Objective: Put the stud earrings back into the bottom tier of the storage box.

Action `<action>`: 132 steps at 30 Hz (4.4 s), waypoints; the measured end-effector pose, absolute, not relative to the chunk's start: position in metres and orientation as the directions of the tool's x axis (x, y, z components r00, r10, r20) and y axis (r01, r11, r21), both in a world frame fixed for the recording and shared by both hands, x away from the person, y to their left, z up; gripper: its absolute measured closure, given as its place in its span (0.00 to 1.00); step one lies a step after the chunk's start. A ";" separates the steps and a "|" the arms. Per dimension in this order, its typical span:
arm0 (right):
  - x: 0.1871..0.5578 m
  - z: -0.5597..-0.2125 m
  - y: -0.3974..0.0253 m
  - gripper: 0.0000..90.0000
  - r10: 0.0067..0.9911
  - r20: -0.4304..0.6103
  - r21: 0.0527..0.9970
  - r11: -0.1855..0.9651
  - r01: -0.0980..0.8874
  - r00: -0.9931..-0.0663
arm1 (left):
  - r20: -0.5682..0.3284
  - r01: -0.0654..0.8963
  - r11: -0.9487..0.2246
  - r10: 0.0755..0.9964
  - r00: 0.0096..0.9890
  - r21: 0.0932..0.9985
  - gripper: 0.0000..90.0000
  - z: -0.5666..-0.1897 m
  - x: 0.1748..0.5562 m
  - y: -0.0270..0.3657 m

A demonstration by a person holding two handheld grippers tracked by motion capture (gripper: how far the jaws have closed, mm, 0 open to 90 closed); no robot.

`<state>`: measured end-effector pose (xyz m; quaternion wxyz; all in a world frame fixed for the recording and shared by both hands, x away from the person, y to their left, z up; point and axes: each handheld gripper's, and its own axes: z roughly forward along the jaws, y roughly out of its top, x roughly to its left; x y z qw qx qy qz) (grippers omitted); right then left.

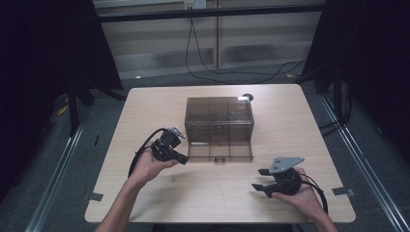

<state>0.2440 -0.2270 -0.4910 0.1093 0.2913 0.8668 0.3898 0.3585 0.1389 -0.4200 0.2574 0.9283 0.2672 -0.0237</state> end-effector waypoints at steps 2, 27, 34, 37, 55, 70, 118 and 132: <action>0.244 -0.491 -0.227 0.46 0.591 0.038 0.739 0.526 0.421 -0.806 | -0.186 0.516 -0.719 0.491 0.851 0.465 0.97 -0.417 0.360 0.136; 0.244 -0.493 -0.226 0.45 0.585 0.036 0.730 0.538 0.422 -0.810 | -0.198 0.521 -0.714 0.489 0.849 0.467 0.97 -0.417 0.384 0.104; 0.244 -0.493 -0.226 0.45 0.585 0.038 0.729 0.538 0.423 -0.810 | -0.196 0.519 -0.718 0.488 0.851 0.464 0.97 -0.417 0.391 0.095; 0.244 -0.493 -0.226 0.45 0.585 0.037 0.727 0.540 0.423 -0.810 | -0.198 0.517 -0.728 0.483 0.853 0.451 0.97 -0.420 0.393 0.091; 0.244 -0.494 -0.226 0.45 0.580 0.036 0.725 0.546 0.421 -0.814 | -0.202 0.510 -0.755 0.470 0.859 0.412 0.97 -0.435 0.405 0.057; 0.244 -0.493 -0.229 0.45 0.580 0.035 0.726 0.545 0.419 -0.814 | -0.210 0.505 -0.770 0.459 0.863 0.391 0.97 -0.451 0.412 0.038; 0.243 -0.495 -0.227 0.43 0.575 0.028 0.717 0.559 0.417 -0.818 | -0.211 0.526 -0.761 0.482 0.850 0.381 0.91 -0.451 0.412 0.041; 0.244 -0.495 -0.227 0.41 0.581 0.043 0.718 0.548 0.429 -0.813 | -0.210 0.532 -0.743 0.490 0.846 0.407 0.91 -0.440 0.399 0.073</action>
